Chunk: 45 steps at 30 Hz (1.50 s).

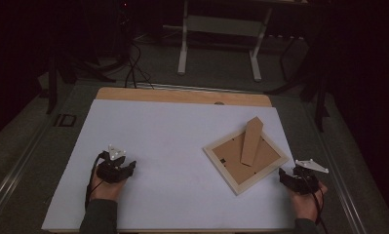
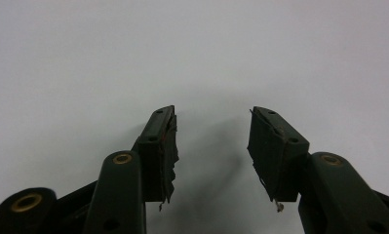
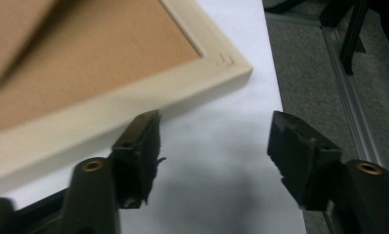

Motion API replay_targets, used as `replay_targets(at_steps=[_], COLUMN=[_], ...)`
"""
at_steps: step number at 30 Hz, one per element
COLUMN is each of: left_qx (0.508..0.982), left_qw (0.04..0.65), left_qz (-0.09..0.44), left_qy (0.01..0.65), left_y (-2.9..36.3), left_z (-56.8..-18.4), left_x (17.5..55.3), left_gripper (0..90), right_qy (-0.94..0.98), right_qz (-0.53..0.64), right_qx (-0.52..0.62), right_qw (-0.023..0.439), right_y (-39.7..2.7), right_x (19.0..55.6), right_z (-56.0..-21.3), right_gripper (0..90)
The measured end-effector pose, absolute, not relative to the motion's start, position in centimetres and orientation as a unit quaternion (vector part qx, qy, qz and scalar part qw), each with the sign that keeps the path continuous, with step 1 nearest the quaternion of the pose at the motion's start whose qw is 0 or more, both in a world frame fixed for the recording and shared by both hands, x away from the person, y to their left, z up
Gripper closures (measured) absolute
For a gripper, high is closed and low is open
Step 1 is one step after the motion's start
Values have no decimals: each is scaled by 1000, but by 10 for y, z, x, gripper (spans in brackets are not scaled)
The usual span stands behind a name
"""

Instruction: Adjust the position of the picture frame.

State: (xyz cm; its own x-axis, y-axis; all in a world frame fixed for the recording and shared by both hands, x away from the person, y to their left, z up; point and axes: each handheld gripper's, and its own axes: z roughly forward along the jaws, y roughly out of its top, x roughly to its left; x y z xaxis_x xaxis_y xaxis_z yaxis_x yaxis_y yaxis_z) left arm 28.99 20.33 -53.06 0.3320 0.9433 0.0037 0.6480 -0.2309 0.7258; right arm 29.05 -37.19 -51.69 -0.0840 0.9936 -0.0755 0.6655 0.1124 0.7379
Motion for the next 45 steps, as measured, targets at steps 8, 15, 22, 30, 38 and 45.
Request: replay_targets(at_steps=[8,15,22,30,38,45], left_qx=[741,747,761,764,755,756], left_qw=[352,351,341,337,331,335], left_qz=[226,221,221,217,226,224], left_qy=[525,520,505,506,519,517], left_y=[210,207,200,201,201,201], left_z=[-526,-525,-527,-527,-528,-528], left_x=[287,285,283,283,283,283], left_gripper=[578,578,575,566,545,549], right_qy=[677,679,675,663,668,677], right_qz=[301,315,326,345,339,330], right_qx=[602,597,598,603,606,602], right_qw=[298,289,283,279,266,266], right_y=[-370,-365,-364,-358,-359,-356], right_x=[288,287,287,288,303,318], right_z=[-511,-511,-510,-511,-514,-514], right_gripper=[499,541,619,834,898,898])
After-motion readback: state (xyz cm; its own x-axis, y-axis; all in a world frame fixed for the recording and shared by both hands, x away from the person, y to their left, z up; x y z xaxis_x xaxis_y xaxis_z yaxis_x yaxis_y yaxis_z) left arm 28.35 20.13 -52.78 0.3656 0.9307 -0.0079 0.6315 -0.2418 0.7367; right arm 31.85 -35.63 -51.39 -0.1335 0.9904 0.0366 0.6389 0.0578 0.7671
